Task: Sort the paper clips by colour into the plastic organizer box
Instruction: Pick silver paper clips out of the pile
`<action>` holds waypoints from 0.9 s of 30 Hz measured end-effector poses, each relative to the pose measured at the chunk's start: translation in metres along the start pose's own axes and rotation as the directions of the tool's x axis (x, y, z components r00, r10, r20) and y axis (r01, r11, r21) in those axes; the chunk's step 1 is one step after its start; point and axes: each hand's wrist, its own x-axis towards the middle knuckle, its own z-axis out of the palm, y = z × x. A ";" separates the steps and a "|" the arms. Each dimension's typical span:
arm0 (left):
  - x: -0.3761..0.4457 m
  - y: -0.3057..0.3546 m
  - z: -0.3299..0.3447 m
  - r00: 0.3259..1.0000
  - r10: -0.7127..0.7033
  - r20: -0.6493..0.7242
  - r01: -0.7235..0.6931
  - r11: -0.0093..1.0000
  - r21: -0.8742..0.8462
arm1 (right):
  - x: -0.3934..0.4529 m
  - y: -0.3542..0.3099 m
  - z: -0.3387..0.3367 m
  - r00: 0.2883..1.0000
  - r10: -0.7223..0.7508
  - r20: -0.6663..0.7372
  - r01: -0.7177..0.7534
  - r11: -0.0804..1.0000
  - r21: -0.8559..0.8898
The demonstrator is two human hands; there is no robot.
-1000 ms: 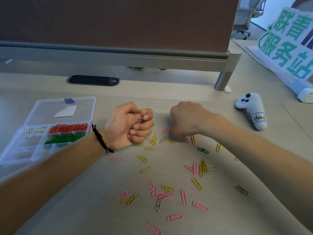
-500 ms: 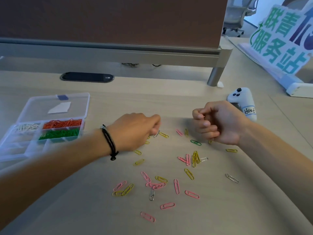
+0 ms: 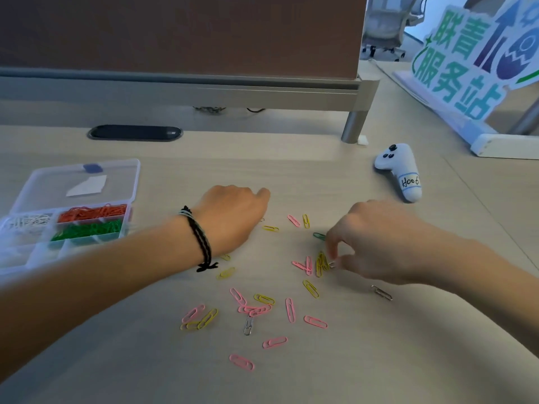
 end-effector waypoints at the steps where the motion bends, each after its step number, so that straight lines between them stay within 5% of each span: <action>1: -0.001 -0.006 0.001 1.000 0.002 0.009 -0.002 0.997 -0.071 | 0.000 -0.002 0.003 1.000 -0.021 0.007 0.022 0.998 -0.057; 4: -0.006 -0.019 0.004 0.997 0.027 0.067 -0.016 0.987 -0.160 | 0.004 -0.002 0.015 0.992 -0.129 -0.012 0.123 0.968 -0.221; 9: -0.004 -0.014 0.009 0.993 0.086 0.083 -0.086 0.996 -0.008 | 0.009 0.007 0.028 0.928 -0.346 -0.136 0.283 0.894 -0.346; 14: 0.008 0.001 0.002 0.990 0.136 0.031 -0.139 0.928 0.347 | 0.017 0.008 0.034 0.946 -0.237 -0.223 0.164 0.940 -0.300; 16: 0.011 0.007 0.000 0.988 0.151 0.043 -0.156 0.919 0.362 | 0.019 0.018 0.036 0.972 -0.076 -0.223 0.077 0.997 -0.005; 18: 0.013 0.007 -0.001 0.984 0.172 0.054 -0.180 0.925 0.335 | 0.018 0.024 0.038 0.978 0.025 -0.208 0.052 0.933 0.356; 20: 0.015 -0.001 0.001 0.986 0.158 0.044 -0.164 0.959 0.231 | 0.016 0.029 0.041 0.980 0.092 -0.178 0.043 0.773 0.632; 22: 0.014 -0.015 0.003 0.997 0.072 -0.019 -0.074 0.992 -0.106 | 0.015 0.030 0.046 0.984 0.136 -0.115 0.024 0.540 0.842; 24: 0.009 -0.028 0.005 0.998 -0.043 -0.039 0.015 0.844 -0.536 | 0.012 0.029 0.046 0.983 0.174 -0.060 -0.005 0.354 0.935; 25: 0.006 -0.033 0.007 0.997 -0.072 -0.021 0.033 0.676 -0.736 | 0.011 0.030 0.046 0.981 0.190 -0.041 -0.014 0.278 0.961; 27: -0.006 -0.033 0.010 0.997 0.009 0.081 0.079 0.135 -0.988 | 0.006 0.034 0.044 0.980 0.199 -0.005 -0.016 0.105 0.994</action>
